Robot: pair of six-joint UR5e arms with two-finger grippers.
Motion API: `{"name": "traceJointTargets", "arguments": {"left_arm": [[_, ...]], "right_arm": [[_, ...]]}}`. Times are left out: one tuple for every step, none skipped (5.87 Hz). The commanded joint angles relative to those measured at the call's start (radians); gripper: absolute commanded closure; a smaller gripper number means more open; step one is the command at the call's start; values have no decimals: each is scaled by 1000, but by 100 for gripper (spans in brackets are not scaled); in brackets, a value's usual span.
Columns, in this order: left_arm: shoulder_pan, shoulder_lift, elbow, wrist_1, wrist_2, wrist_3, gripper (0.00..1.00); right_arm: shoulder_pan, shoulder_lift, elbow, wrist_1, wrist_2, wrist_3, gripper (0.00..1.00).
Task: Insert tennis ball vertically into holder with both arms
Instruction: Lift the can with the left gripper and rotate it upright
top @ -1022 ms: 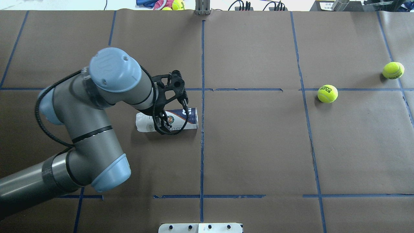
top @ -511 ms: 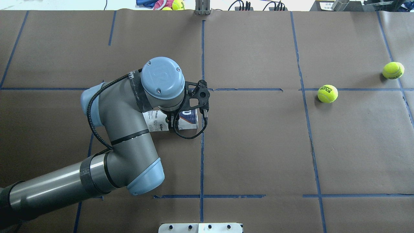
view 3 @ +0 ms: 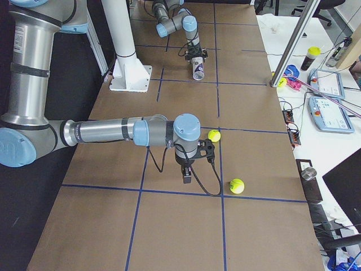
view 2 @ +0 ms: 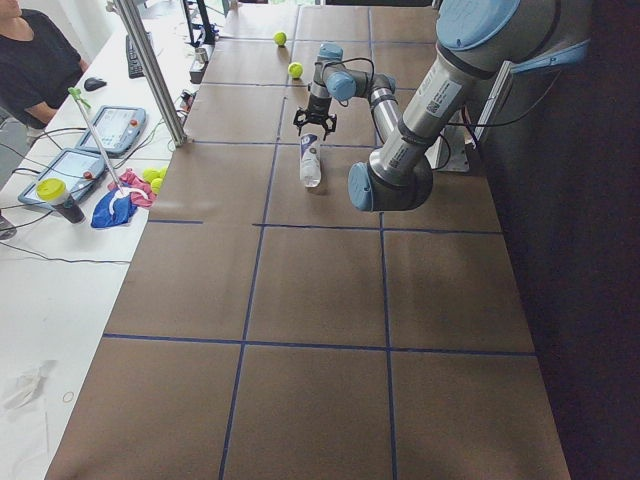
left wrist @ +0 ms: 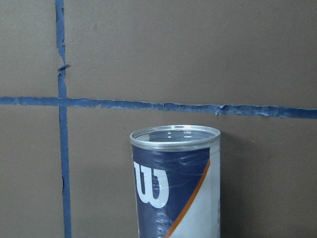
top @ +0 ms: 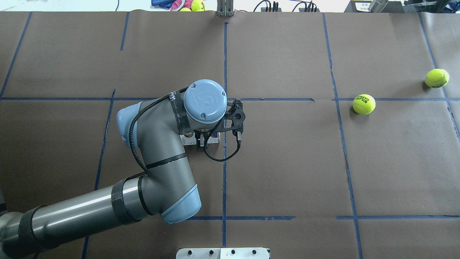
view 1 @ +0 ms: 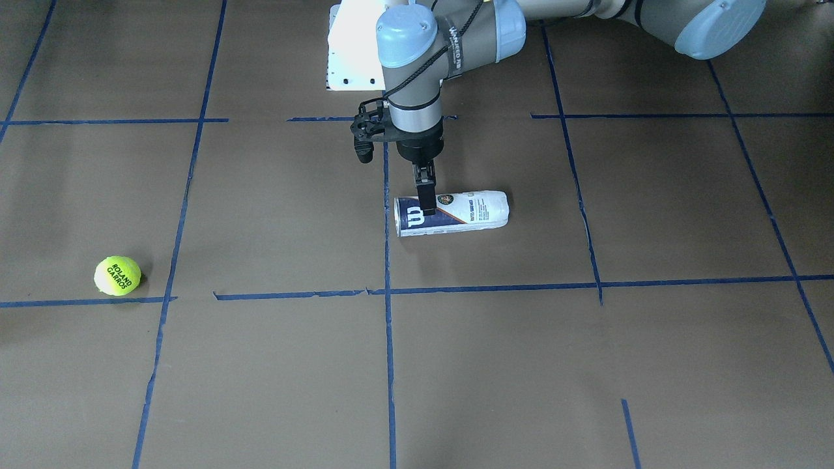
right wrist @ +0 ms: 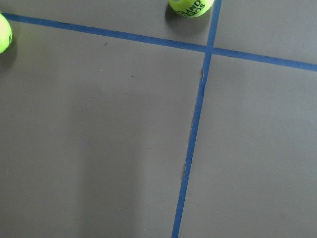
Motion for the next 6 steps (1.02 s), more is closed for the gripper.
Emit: {"name": "traceJointTargets", "arguments": {"left_arm": [[9, -15, 33, -11, 10, -63, 0], [18, -13, 45, -11, 10, -76, 0], [26, -15, 71, -48, 12, -83, 0], [27, -15, 94, -78, 12, -83, 0], [27, -13, 101, -85, 10, -79, 0], [27, -15, 110, -85, 12, -77, 0]], "right_arm": [[-10, 0, -2, 0, 0, 0, 0], [-10, 0, -2, 0, -2, 0, 0], [-12, 0, 0, 0, 0, 0, 0], [-16, 0, -2, 0, 0, 0, 0], [-16, 0, 0, 2, 0, 0, 0], [-16, 0, -2, 2, -2, 0, 0]]}}
